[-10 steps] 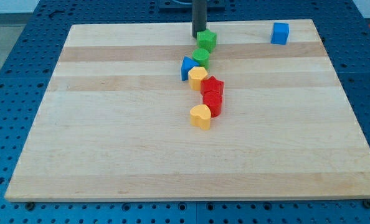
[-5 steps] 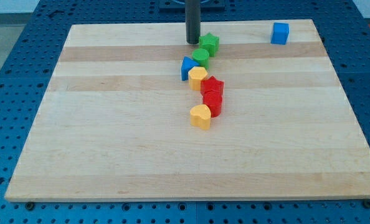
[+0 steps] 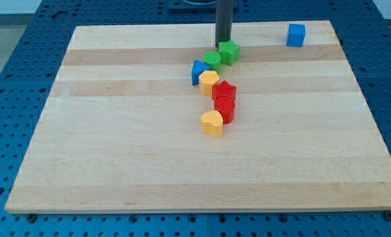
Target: Push the green star towards the green circle
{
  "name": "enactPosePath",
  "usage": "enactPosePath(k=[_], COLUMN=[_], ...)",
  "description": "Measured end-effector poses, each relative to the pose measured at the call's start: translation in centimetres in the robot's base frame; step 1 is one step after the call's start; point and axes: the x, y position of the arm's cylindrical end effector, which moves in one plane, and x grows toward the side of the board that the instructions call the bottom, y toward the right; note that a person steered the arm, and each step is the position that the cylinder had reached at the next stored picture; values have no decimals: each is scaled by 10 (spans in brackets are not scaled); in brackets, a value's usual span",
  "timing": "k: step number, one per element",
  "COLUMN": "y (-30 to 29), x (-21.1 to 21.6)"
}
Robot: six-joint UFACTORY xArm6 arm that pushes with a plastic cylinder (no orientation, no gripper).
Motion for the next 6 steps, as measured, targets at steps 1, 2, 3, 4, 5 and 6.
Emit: enactPosePath(k=[1,2,3,4,5,6], y=[8,17,18,18,20,20], x=[6,10,11,15,20,20])
